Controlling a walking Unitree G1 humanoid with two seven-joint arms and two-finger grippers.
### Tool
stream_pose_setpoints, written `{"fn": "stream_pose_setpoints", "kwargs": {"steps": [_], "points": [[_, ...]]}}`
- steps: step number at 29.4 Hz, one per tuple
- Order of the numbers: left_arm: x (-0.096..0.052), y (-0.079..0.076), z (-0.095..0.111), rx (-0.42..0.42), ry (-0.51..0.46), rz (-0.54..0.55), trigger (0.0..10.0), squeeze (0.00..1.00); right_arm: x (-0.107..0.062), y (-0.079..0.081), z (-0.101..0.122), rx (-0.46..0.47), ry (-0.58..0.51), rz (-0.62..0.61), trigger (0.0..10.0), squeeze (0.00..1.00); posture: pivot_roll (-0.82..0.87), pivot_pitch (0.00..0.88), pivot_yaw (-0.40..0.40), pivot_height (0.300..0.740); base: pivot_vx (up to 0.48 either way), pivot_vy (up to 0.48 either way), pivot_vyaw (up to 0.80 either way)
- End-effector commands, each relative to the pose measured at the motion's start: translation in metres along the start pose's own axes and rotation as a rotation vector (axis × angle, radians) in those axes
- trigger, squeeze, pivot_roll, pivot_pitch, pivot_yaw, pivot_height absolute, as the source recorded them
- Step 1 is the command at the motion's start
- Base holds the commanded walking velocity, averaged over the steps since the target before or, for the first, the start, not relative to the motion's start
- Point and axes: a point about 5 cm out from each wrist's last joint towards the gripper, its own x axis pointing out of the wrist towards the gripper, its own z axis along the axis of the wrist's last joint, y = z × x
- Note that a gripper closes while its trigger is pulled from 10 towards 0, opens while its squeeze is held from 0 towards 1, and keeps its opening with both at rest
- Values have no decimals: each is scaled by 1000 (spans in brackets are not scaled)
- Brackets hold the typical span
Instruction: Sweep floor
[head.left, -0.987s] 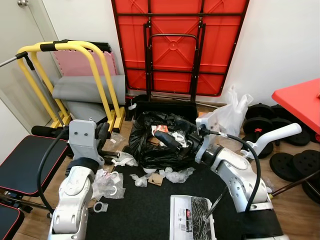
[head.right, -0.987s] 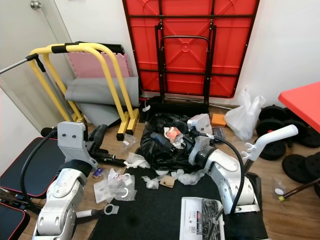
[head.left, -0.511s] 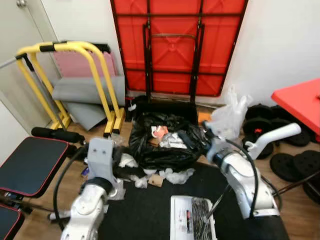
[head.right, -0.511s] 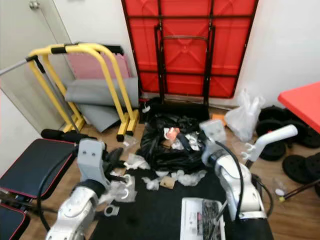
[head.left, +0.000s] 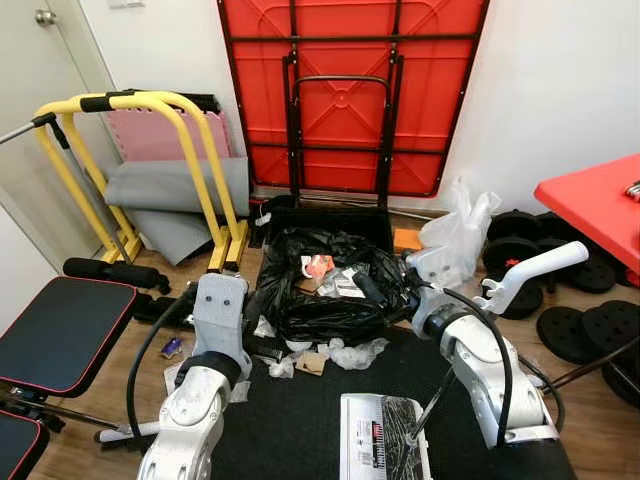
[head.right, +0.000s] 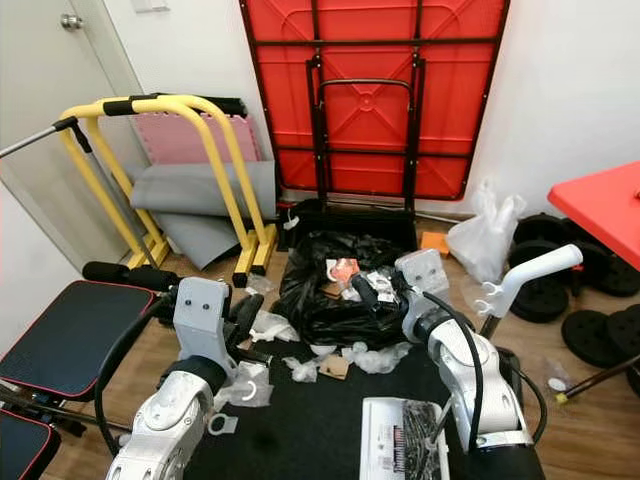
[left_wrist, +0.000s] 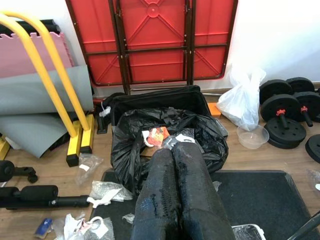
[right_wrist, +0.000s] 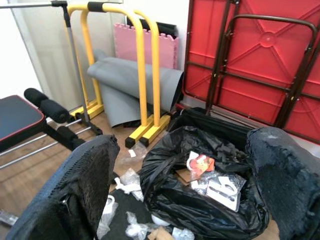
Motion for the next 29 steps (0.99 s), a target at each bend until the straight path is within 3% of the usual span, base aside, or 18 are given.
{"fn": "stream_pose_setpoints", "kwargs": {"steps": [1,12,29], "points": [[-3,4,-5,-2,29,44,10000,0,3,2,2,-16,-7,11,10000,0,-160,0,11,740,0,255,0],[-5,5,-9,-4,55,36,10000,0,2,6,0,-17,0,19,10000,0,-160,0,24,740,0,335,0],[-5,4,-9,0,58,31,10000,0,3,11,2,-54,-7,86,10000,0,-155,0,19,740,0,480,0]]}}
